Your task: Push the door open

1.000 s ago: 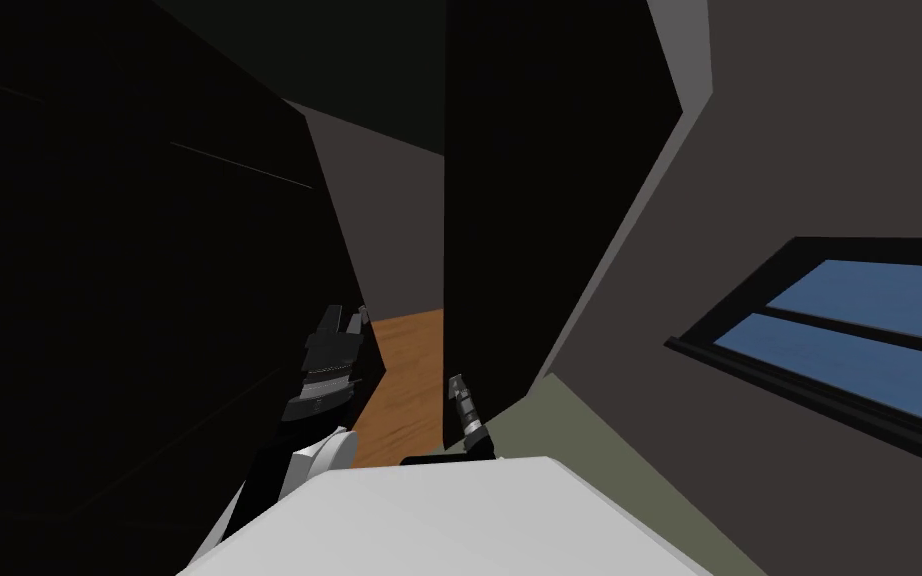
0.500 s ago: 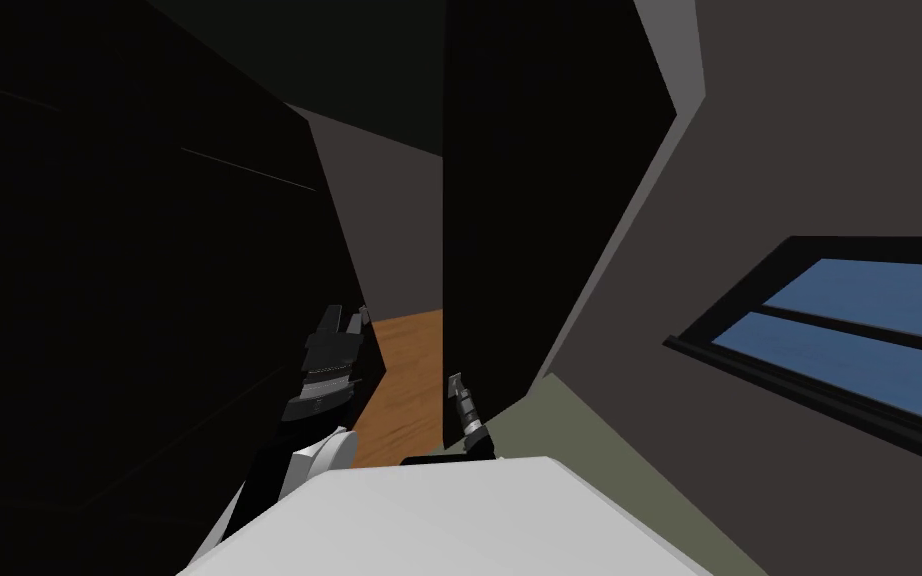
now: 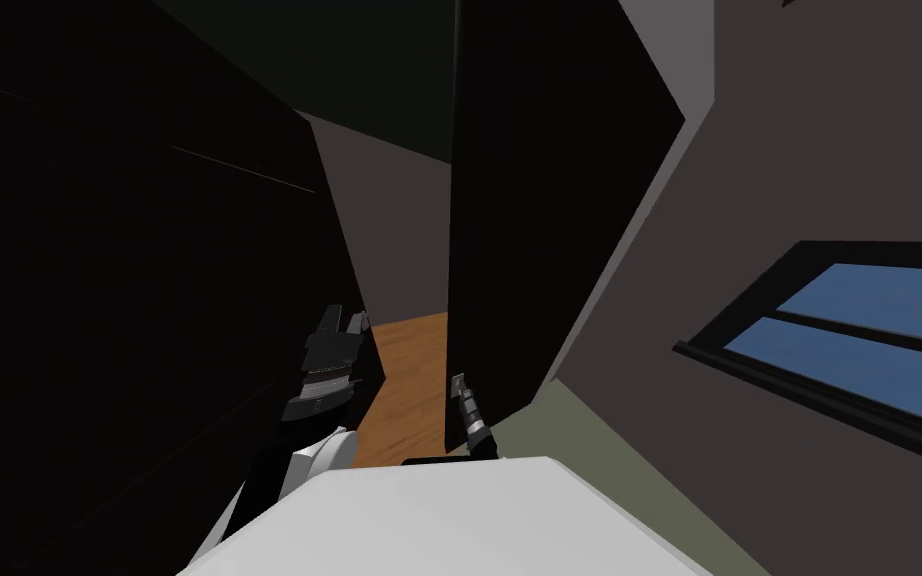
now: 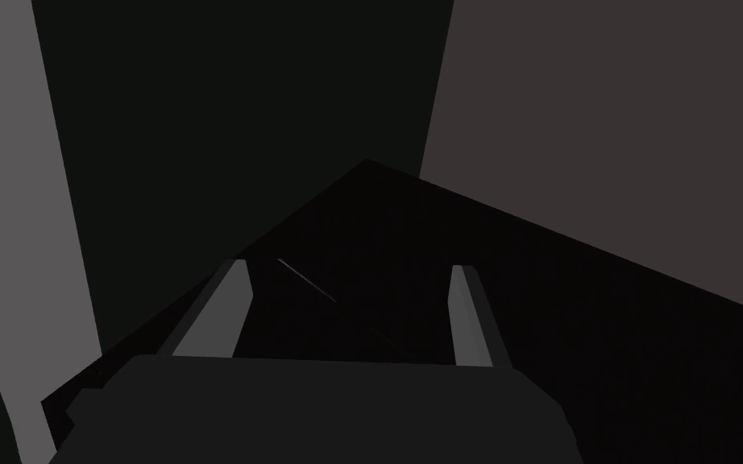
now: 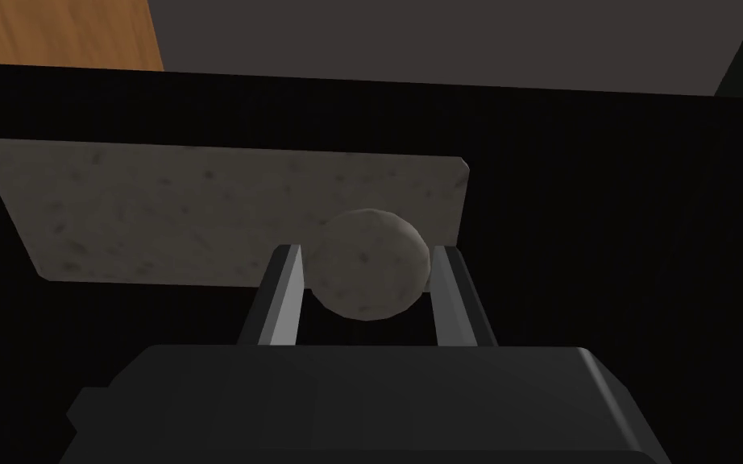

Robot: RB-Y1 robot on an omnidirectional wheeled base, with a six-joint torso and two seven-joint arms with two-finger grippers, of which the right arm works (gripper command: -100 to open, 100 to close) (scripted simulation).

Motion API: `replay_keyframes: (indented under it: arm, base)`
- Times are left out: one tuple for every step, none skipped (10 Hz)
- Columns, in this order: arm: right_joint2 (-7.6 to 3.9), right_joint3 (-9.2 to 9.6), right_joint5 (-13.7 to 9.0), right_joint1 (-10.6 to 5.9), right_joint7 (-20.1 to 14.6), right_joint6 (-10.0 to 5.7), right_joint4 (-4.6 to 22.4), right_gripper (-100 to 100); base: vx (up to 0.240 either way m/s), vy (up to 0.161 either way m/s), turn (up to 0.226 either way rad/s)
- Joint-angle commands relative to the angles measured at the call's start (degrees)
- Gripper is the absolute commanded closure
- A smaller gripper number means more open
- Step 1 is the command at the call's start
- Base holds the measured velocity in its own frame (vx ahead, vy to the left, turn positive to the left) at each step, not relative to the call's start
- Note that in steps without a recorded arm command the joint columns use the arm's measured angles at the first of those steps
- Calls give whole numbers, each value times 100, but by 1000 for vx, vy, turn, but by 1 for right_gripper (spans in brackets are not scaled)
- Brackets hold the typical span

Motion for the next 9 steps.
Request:
replay_keyframes:
  arm:
    - [-91, -70, -26, 43, -7, 102, -208, 100]
    - [-137, -186, -69, 8, 9, 101, -181, 100]
    - [-151, -230, -85, -5, 15, 101, -171, 100]
    - [-178, -319, -118, -33, 28, 100, -151, 100]
    - [-188, -367, -136, -48, 34, 100, -140, 100]
    - [-208, -465, -172, -78, 48, 99, -118, 100]
    - [-208, -465, -172, -78, 48, 99, -118, 100]
    - [-271, -440, -184, -97, 39, 56, -83, -100]
    - [-280, -436, -187, -88, 39, 61, -97, -100]
  base:
    - [124, 75, -19]
    - [163, 92, -53]
    - [165, 139, -39]
    - [180, 140, -73]
    - [160, 95, -85]
    - [148, 110, -97]
    - [113, 75, -56]
    - [-69, 58, -53]
    - [-172, 14, -48]
